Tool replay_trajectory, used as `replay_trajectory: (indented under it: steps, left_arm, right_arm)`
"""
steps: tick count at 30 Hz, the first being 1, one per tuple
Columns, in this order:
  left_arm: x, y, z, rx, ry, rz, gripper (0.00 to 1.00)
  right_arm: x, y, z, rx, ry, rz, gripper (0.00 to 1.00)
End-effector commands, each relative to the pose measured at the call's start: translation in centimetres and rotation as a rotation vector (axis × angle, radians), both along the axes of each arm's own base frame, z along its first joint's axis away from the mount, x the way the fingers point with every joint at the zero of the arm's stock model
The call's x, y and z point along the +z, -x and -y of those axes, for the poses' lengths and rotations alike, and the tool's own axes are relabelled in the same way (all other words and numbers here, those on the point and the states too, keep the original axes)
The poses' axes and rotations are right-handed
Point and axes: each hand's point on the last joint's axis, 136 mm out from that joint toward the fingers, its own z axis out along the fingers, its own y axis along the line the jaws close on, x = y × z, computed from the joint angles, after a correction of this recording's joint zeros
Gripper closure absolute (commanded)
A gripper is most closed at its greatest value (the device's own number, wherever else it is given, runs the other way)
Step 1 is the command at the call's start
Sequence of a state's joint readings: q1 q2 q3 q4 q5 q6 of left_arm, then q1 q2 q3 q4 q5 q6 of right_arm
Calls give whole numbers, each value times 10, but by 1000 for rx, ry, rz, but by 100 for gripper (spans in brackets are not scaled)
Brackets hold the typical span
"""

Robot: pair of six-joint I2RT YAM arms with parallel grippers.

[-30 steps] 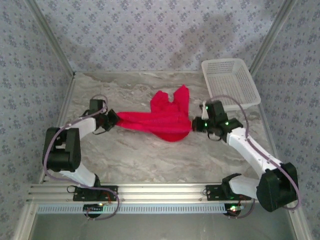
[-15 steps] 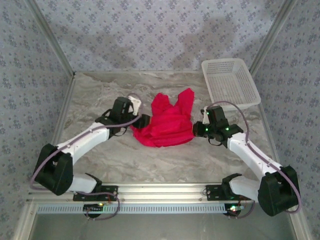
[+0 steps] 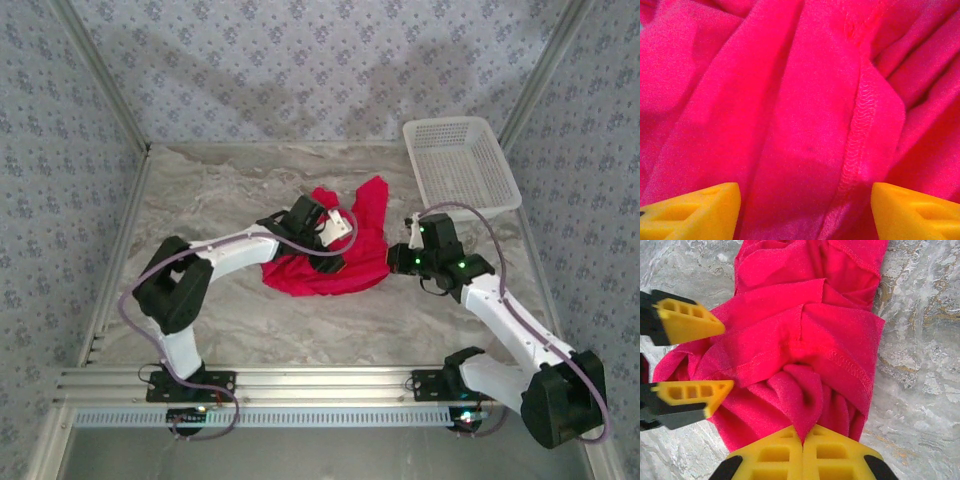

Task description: Fold the inside-out t-shirt

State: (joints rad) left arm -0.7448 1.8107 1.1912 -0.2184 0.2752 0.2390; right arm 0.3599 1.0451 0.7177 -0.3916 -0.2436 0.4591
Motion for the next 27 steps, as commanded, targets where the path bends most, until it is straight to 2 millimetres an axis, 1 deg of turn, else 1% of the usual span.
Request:
replay_trajectory:
  steps: [1, 2, 3, 4, 5, 7, 10, 11, 14, 15, 17, 19, 21, 23, 24, 25, 27]
  left_arm:
    - [-2, -1, 10, -47, 3, -19, 41]
    - [-6, -4, 9, -45, -12, -25, 58]
    - [-6, -10, 6, -31, -25, -33, 82]
    - [-4, -16, 2, -16, -26, -49, 98]
    - [1, -24, -1, 7, -21, -57, 100]
    - [20, -40, -8, 49, 2, -38, 100]
    - [60, -68, -21, 127, 43, 42, 100]
    - [74, -80, -28, 170, 55, 70, 100]
    - [110, -114, -63, 344, 84, 130, 100]
    - [119, -125, -79, 409, 97, 138, 100]
    - [131, -143, -114, 560, 113, 128, 100]
    - [133, -156, -155, 732, 115, 74, 100]
    - [124, -162, -197, 898, 112, -17, 100]
    - [111, -161, -224, 1005, 97, -99, 100]
    - [104, -159, -234, 1044, 86, -134, 100]
    - [98, -157, -239, 1066, 79, -154, 100]
    - [84, -152, -245, 1108, 69, -190, 100]
  right_arm:
    - [-1, 6, 6, -1, 13, -9, 100]
    - [1, 6, 7, -2, 11, -5, 100]
    - [2, 7, 9, -3, 15, -3, 100]
    - [3, 8, 9, -2, 17, 0, 100]
    - [3, 9, 11, -3, 23, 0, 100]
    - [3, 11, 14, -5, 36, -1, 100]
    - [1, 15, 19, -14, 60, -8, 100]
    - [0, 18, 22, -19, 70, -16, 100]
    - [-1, 24, 33, -53, 94, -32, 100]
    - [1, 26, 37, -67, 105, -31, 100]
    - [-1, 31, 50, -110, 141, -46, 100]
    - [-1, 34, 67, -174, 180, -60, 100]
    - [-2, 39, 88, -253, 219, -82, 100]
    - [0, 42, 106, -332, 238, -89, 100]
    - [1, 43, 114, -375, 246, -91, 100]
    - [2, 43, 120, -409, 245, -98, 100]
    - [5, 39, 123, -440, 215, -106, 100]
